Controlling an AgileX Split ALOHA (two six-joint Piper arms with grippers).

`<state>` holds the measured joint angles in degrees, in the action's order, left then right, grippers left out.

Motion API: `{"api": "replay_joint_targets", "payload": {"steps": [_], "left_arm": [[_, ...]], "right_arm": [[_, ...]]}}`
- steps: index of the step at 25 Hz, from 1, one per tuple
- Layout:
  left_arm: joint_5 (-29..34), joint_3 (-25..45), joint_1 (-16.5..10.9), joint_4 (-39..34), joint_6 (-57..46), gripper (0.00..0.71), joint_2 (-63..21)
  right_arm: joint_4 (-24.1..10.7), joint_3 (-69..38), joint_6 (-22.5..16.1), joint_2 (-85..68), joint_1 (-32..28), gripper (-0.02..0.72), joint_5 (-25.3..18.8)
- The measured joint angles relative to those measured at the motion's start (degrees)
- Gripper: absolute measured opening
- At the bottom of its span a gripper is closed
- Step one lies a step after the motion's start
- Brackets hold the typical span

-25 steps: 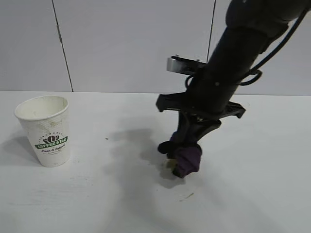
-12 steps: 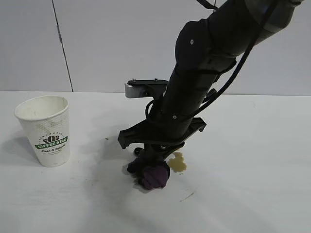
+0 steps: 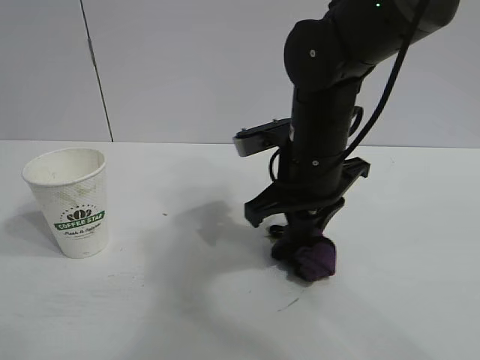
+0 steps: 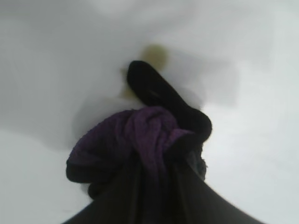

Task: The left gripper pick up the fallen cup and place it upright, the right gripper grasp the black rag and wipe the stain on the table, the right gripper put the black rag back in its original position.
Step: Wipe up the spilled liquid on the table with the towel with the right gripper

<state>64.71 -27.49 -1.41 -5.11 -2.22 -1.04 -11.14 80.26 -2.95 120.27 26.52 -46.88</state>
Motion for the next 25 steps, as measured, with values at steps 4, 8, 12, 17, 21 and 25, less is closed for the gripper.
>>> {"api": "replay_joint_targets", "payload": {"steps": [4, 8, 12, 17, 21, 25], "left_arm": [[0.00, 0.00, 0.00, 0.00, 0.00, 0.694, 0.00], [0.00, 0.00, 0.00, 0.00, 0.00, 0.694, 0.00], [0.00, 0.00, 0.00, 0.00, 0.00, 0.694, 0.00], [0.00, 0.00, 0.00, 0.00, 0.00, 0.694, 0.00], [0.00, 0.00, 0.00, 0.00, 0.00, 0.694, 0.00], [0.00, 0.00, 0.00, 0.00, 0.00, 0.694, 0.00]], "right_arm": [[0.70, 0.14, -1.50, 0.05, -2.95, 0.088, 0.20], [9.52, 0.14, 0.88, 0.05, -2.09, 0.088, 2.15], [21.99, 0.14, 7.06, 0.61, 2.59, 0.088, 9.26], [25.24, 0.14, 9.07, 1.16, 7.55, 0.088, 19.36], [23.37, 0.14, 8.57, 3.35, 6.83, 0.088, 21.66], [19.99, 0.65, 4.21, 4.03, 4.12, 0.088, 21.47]]}}
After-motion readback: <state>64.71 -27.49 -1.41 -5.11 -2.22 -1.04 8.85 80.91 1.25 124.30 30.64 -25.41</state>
